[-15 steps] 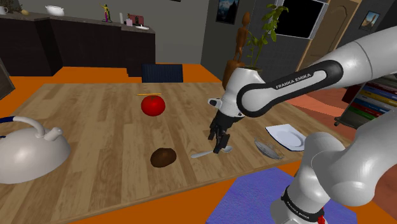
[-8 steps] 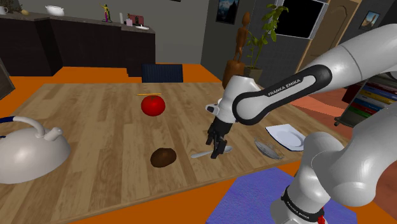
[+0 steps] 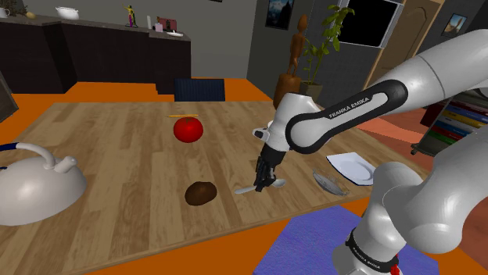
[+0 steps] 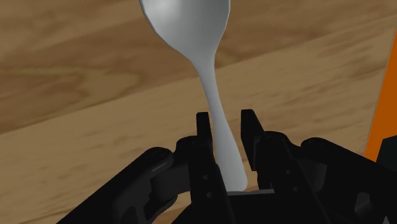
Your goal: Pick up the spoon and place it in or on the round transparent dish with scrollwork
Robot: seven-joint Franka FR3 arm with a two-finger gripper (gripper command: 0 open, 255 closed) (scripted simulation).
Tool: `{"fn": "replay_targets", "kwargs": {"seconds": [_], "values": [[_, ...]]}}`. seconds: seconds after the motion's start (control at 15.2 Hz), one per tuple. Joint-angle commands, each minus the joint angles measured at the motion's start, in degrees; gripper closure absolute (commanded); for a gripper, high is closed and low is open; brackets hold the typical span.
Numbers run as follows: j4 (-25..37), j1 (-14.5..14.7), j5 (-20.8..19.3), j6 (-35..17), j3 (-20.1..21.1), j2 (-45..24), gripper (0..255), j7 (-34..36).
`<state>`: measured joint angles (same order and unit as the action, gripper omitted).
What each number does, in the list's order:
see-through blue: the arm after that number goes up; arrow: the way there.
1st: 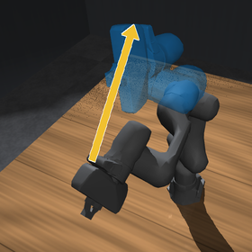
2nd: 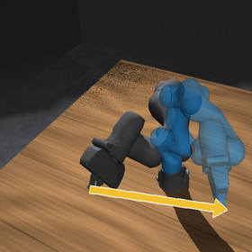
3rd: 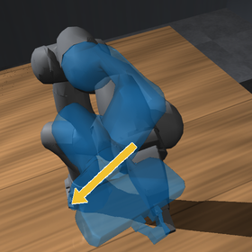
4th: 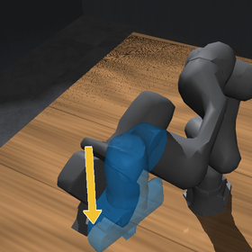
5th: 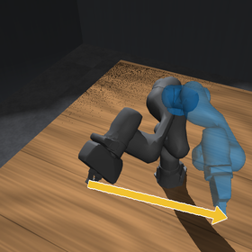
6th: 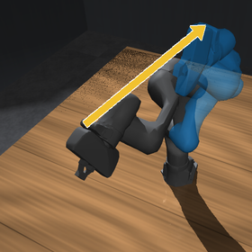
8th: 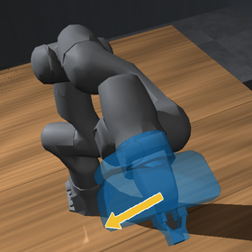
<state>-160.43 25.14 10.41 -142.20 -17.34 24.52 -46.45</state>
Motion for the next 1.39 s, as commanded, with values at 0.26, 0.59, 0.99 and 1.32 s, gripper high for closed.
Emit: {"fn": "replay_targets", "kwargs": {"seconds": [0.26, 0.59, 0.99, 1.32], "values": [[0.0, 0.0, 0.0, 0.0, 0.0, 0.0, 255, 0.0], [1.0, -0.8, -1.1, 3.0, 0.7, 2.1, 255, 1.2], [3.3, -1.9, -2.5, 8.7, 1.8, 5.6, 255, 3.3], [5.7, -2.4, -3.3, 13.3, 2.6, 8.0, 255, 4.6]]}}
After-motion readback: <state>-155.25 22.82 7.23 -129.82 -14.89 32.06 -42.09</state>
